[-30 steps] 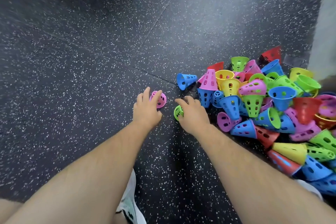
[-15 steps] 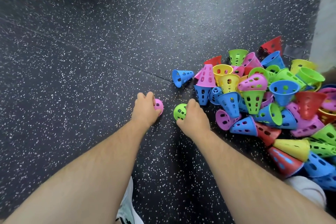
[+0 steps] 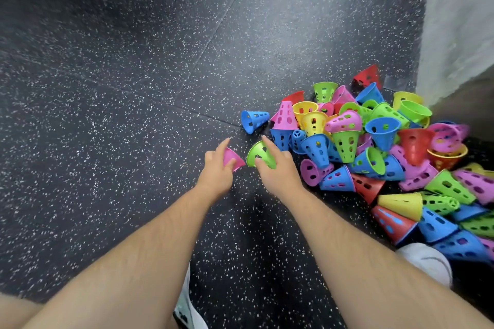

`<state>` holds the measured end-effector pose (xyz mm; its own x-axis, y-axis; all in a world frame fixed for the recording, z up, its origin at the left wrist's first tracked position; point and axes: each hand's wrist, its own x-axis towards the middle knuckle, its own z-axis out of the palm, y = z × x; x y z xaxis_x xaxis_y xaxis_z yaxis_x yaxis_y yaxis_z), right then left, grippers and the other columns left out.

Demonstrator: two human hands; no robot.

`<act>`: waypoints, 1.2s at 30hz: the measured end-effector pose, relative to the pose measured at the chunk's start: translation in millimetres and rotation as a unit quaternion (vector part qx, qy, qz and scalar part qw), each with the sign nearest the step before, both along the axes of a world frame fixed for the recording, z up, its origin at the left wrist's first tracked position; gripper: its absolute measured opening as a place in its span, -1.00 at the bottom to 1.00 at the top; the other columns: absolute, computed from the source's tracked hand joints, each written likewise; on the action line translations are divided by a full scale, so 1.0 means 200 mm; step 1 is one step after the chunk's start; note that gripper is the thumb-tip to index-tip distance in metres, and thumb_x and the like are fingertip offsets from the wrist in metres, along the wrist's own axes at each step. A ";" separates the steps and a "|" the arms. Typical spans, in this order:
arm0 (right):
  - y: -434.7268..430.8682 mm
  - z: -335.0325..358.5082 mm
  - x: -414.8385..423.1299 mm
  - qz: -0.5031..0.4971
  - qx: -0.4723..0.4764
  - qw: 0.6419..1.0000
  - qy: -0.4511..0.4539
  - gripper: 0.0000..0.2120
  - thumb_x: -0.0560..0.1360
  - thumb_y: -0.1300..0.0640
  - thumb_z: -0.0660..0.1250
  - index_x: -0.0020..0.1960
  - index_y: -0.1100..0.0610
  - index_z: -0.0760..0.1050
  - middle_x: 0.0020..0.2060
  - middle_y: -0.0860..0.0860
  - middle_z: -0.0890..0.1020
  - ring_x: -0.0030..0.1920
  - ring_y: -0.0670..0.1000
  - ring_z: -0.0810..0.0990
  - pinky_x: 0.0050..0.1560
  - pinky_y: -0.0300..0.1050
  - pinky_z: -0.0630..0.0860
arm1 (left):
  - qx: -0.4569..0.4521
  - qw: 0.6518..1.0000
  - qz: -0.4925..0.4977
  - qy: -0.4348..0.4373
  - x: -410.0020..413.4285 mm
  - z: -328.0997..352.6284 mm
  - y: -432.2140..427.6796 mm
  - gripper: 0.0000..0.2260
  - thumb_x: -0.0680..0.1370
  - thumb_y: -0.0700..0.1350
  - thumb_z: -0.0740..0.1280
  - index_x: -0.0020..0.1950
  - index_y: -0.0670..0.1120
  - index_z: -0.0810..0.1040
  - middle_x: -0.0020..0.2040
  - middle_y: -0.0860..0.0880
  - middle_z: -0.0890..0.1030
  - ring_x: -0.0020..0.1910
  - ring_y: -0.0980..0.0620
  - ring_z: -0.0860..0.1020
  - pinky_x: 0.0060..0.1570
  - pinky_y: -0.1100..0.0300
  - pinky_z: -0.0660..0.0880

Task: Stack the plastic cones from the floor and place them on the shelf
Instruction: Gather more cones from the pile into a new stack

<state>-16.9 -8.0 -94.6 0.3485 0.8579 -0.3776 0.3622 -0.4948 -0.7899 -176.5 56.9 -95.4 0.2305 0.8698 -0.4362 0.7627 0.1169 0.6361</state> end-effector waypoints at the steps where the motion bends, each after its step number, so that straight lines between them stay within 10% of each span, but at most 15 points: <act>1: 0.00 0.02 0.01 0.003 0.003 1.000 0.002 -0.46 0.58 -0.09 0.26 0.49 -0.40 0.20 0.14 -0.02 0.36 0.22 0.01 0.41 0.33 -0.03 0.37 | 0.003 1.000 -0.002 -0.012 0.02 0.02 -0.02 -0.53 0.72 -0.09 0.17 0.63 0.13 0.18 0.38 -0.13 0.29 0.09 -0.11 0.50 0.25 0.08 0.40; 13: -0.14 0.19 0.18 0.041 -0.014 0.999 -0.004 -0.58 0.47 -0.05 0.37 0.18 -0.21 0.20 0.09 -0.01 0.52 -0.07 0.05 0.58 -0.08 -0.01 0.54 | 0.035 0.995 0.010 -0.098 0.13 0.15 -0.11 -0.44 0.40 0.06 0.63 0.13 0.02 0.30 -0.01 -0.04 0.55 -0.20 -0.01 0.52 -0.16 0.03 0.55; 18: -0.17 0.28 0.27 -0.114 0.038 0.992 -0.024 -0.56 0.48 -0.11 0.43 0.12 0.01 0.22 -0.13 -0.06 0.47 -0.25 -0.03 0.47 -0.35 -0.13 0.31 | 0.035 0.998 -0.025 -0.035 0.12 0.14 -0.13 -0.44 0.50 -0.04 0.54 0.34 0.03 0.27 0.09 -0.04 0.55 -0.08 -0.04 0.56 -0.13 0.13 0.46; 22: -0.13 0.30 0.21 -0.116 0.105 0.987 -0.027 -0.55 0.49 -0.13 0.44 0.11 0.06 0.26 -0.08 -0.06 0.46 -0.17 -0.08 0.45 -0.28 -0.18 0.30 | 0.011 0.998 -0.056 -0.037 0.18 0.13 -0.15 -0.20 0.47 -0.10 0.54 0.59 0.02 0.16 0.22 -0.02 0.50 0.11 -0.06 0.55 0.06 0.14 0.48; 27: -0.09 0.22 0.12 -0.033 0.141 0.988 -0.045 -0.54 0.46 -0.16 0.40 0.29 -0.04 0.41 0.16 -0.10 0.53 0.17 -0.06 0.48 0.20 -0.13 0.42 | 0.024 0.992 -0.034 -0.117 0.26 0.15 -0.15 -0.43 0.46 -0.08 0.55 0.41 0.01 0.40 0.10 0.13 0.61 0.06 0.06 0.61 0.02 0.20 0.51; 36: -0.14 0.09 0.16 0.073 0.031 0.996 -0.042 -0.33 0.44 -0.32 0.25 0.50 -0.13 0.31 0.33 -0.08 0.50 0.34 -0.09 0.38 0.36 -0.09 0.32 | -0.003 0.992 -0.021 -0.121 0.29 0.07 -0.16 -0.27 0.46 -0.25 0.47 0.56 0.02 0.24 0.21 -0.02 0.60 0.06 0.02 0.58 0.07 0.13 0.49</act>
